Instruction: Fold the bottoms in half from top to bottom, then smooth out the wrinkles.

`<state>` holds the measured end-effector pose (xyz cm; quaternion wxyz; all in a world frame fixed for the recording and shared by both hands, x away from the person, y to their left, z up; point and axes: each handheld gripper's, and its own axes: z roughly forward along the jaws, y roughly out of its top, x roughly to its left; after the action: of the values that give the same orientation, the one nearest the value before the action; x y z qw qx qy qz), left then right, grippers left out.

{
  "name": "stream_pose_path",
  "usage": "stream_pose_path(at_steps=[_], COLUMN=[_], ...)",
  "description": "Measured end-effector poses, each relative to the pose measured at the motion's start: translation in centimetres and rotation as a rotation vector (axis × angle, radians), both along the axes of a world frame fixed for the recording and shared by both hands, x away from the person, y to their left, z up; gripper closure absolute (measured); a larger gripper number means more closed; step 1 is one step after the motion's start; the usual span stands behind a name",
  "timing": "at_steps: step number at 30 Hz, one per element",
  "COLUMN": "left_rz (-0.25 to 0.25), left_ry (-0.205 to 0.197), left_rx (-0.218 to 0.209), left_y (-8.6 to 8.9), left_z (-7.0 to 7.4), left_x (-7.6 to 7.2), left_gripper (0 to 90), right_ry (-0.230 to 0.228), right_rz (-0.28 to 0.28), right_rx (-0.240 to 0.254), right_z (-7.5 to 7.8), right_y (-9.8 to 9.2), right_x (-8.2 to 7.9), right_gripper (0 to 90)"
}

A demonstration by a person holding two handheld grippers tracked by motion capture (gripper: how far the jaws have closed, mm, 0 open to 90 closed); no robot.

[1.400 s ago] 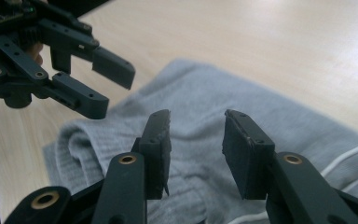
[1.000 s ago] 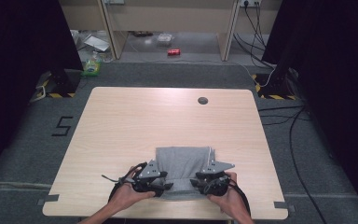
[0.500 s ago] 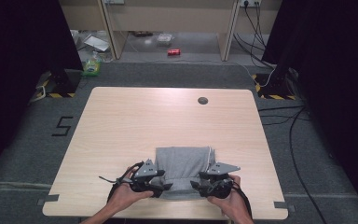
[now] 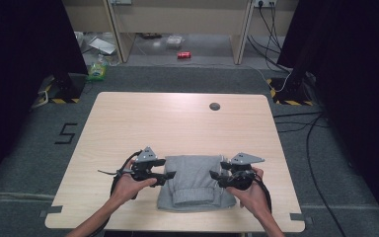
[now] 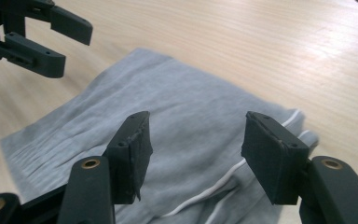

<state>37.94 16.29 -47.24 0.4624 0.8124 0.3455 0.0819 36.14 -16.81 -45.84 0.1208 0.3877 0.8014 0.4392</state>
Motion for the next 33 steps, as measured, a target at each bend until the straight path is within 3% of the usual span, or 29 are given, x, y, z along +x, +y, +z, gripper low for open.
stream_pose_path(at_steps=[8, 19, 33], left_rz=[0.038, 0.091, 0.098], left_ry=[0.032, 0.080, 0.099], left_rx=[-0.003, -0.005, -0.006], left_y=[0.7, 1.6, 1.3], left_z=[-0.4, -1.6, -2.2], left_x=[1.7, 4.1, 5.1], left_gripper=[32.1, 31.2, 30.0], right_ry=[0.002, 0.030, 0.049], right_rz=[-0.020, -0.034, -0.058], right_rx=[0.008, -0.007, -0.005], right_z=[0.1, -0.8, -1.5], right_y=[-0.6, -1.0, -1.9], right_x=[2.6, 5.4, 6.7], right_gripper=[42.4, 35.2, 35.0])
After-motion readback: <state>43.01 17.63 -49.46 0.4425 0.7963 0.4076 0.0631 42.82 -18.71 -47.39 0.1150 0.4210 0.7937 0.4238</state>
